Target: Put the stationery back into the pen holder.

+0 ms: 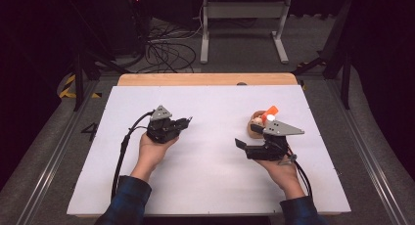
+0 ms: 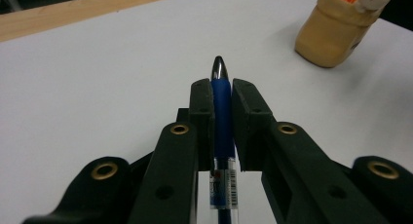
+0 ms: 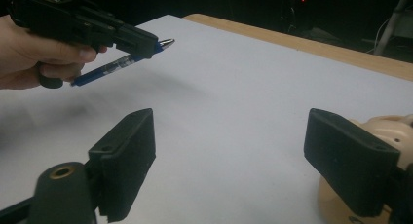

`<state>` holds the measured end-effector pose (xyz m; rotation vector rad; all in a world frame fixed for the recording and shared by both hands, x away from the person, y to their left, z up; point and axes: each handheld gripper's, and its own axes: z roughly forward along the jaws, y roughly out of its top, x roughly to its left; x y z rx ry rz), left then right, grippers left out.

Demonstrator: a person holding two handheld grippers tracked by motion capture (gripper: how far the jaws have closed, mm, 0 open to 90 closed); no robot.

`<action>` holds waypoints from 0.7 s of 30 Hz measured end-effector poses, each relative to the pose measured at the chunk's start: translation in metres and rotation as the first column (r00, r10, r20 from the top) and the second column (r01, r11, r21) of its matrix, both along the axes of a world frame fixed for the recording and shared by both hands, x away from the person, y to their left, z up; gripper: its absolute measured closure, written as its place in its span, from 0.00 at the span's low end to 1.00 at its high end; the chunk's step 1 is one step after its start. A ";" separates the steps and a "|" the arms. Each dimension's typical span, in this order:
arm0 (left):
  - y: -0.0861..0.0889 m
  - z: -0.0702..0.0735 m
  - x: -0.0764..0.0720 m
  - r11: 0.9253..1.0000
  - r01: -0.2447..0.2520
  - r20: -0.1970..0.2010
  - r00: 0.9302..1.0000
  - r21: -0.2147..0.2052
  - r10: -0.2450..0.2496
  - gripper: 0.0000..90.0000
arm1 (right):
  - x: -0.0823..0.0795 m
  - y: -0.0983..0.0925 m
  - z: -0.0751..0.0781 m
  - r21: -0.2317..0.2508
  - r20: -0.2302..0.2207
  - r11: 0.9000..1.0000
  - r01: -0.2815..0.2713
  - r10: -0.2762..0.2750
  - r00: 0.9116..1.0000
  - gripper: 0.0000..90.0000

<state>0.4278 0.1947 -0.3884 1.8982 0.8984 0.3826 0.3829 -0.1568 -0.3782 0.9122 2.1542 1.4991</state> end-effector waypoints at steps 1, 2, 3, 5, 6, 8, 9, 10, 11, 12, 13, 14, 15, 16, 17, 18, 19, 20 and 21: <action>-0.002 0.001 -0.001 1.000 0.005 0.002 1.000 -0.008 -0.005 0.89 | 0.000 0.001 0.000 -0.001 -0.003 1.000 -0.002 0.002 1.000 0.25; -0.005 0.002 -0.002 1.000 0.011 0.003 1.000 -0.013 -0.011 0.89 | 0.000 0.003 -0.001 -0.004 -0.004 1.000 -0.003 0.003 1.000 0.26; -0.007 0.003 -0.002 1.000 0.019 0.016 1.000 -0.007 -0.019 0.89 | 0.000 0.004 -0.001 -0.003 -0.010 1.000 -0.004 0.004 1.000 0.27; -0.012 0.006 -0.005 1.000 0.023 0.026 0.999 -0.015 -0.023 0.89 | 0.000 0.007 -0.003 -0.010 -0.013 1.000 -0.008 0.008 1.000 0.29; -0.015 0.008 -0.006 1.000 0.025 0.038 0.999 -0.016 -0.025 0.89 | 0.000 0.008 -0.003 -0.011 -0.015 1.000 -0.009 0.009 1.000 0.31; -0.021 0.011 -0.009 0.999 0.036 0.050 0.998 -0.019 -0.035 0.89 | 0.000 0.010 -0.004 -0.016 -0.016 1.000 -0.014 0.014 1.000 0.34; -0.024 0.013 -0.010 0.999 0.043 0.063 0.997 -0.017 -0.042 0.89 | -0.001 0.010 -0.004 -0.020 -0.016 1.000 -0.012 0.012 1.000 0.36; -0.028 0.015 -0.012 0.999 0.052 0.070 0.996 -0.012 -0.051 0.89 | -0.001 0.011 -0.004 -0.016 -0.019 1.000 -0.012 0.012 1.000 0.38; -0.031 0.018 -0.014 0.998 0.058 0.091 0.994 -0.002 -0.057 0.89 | -0.001 0.011 -0.004 -0.015 -0.021 1.000 -0.015 0.015 1.000 0.39; -0.035 0.020 -0.016 0.998 0.067 0.098 0.993 -0.001 -0.067 0.89 | -0.002 0.012 -0.003 -0.011 -0.023 1.000 -0.019 0.019 1.000 0.40; -0.039 0.022 -0.019 0.997 0.076 0.102 0.992 -0.009 -0.075 0.89 | -0.002 0.013 -0.003 -0.008 -0.027 1.000 -0.020 0.020 0.999 0.40; -0.043 0.024 -0.021 0.996 0.083 0.107 0.991 -0.013 -0.081 0.89 | -0.002 0.014 -0.003 -0.008 -0.028 1.000 -0.022 0.022 0.999 0.41; -0.047 0.026 -0.022 0.996 0.092 0.121 0.989 -0.009 -0.090 0.89 | -0.003 0.015 -0.003 -0.003 -0.031 1.000 -0.024 0.024 0.999 0.41; -0.051 0.028 -0.024 0.995 0.099 0.129 0.987 -0.010 -0.097 0.89 | -0.003 0.017 -0.003 -0.001 -0.029 1.000 -0.028 0.028 0.999 0.42; -0.054 0.030 -0.025 0.995 0.104 0.142 0.985 -0.008 -0.102 0.89 | -0.003 0.018 -0.004 0.003 -0.032 1.000 -0.030 0.030 0.999 0.43; -0.058 0.031 -0.027 0.994 0.113 0.142 0.984 -0.011 -0.110 0.89 | -0.003 0.019 -0.004 0.006 -0.035 0.999 -0.034 0.035 0.999 0.44; -0.061 0.032 -0.029 0.992 0.122 0.149 0.982 -0.015 -0.119 0.89 | -0.004 0.021 -0.004 0.002 -0.035 0.999 -0.038 0.039 0.999 0.45; -0.064 0.033 -0.030 0.992 0.127 0.155 0.980 -0.013 -0.124 0.89 | -0.004 0.023 -0.004 0.002 -0.036 0.999 -0.042 0.042 0.998 0.46; -0.067 0.034 -0.031 0.991 0.129 0.156 0.980 -0.021 -0.124 0.89 | -0.004 0.024 -0.005 0.003 -0.039 0.999 -0.045 0.045 0.998 0.47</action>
